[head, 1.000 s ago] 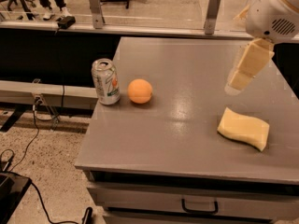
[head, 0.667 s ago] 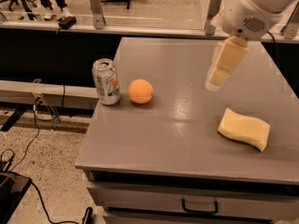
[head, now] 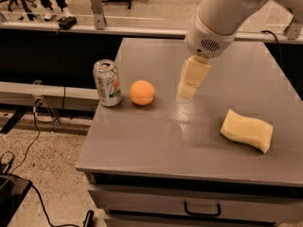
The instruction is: Move orange near sponge
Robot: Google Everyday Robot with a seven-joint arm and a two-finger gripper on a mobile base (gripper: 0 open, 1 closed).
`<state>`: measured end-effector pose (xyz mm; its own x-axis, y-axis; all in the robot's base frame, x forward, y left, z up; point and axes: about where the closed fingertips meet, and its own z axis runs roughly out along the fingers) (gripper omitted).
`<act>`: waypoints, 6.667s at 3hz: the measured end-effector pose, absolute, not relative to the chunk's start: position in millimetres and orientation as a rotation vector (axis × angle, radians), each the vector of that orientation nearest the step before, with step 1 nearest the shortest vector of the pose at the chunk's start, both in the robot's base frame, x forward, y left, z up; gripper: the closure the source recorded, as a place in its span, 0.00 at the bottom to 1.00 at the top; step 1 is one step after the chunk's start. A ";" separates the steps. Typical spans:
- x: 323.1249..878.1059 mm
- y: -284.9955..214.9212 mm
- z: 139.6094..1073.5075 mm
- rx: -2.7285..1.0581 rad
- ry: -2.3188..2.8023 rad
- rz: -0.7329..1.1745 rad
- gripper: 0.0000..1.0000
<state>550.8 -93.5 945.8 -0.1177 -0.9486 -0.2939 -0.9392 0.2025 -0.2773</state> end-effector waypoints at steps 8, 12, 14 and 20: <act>568.3 -10.7 870.4 -1.528 1.861 0.448 0.00; 572.3 6.5 856.4 -1.412 1.927 0.580 0.87; 575.2 -38.7 872.6 -1.399 1.924 0.578 1.00; 540.5 -202.2 876.0 -1.562 2.088 0.357 0.58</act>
Offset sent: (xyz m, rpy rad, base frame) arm 0.0147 0.0428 -0.0292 0.3514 -0.0263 -0.0458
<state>540.5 -202.2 876.0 -0.2132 -0.8154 -0.5382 -0.9479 0.3061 -0.0881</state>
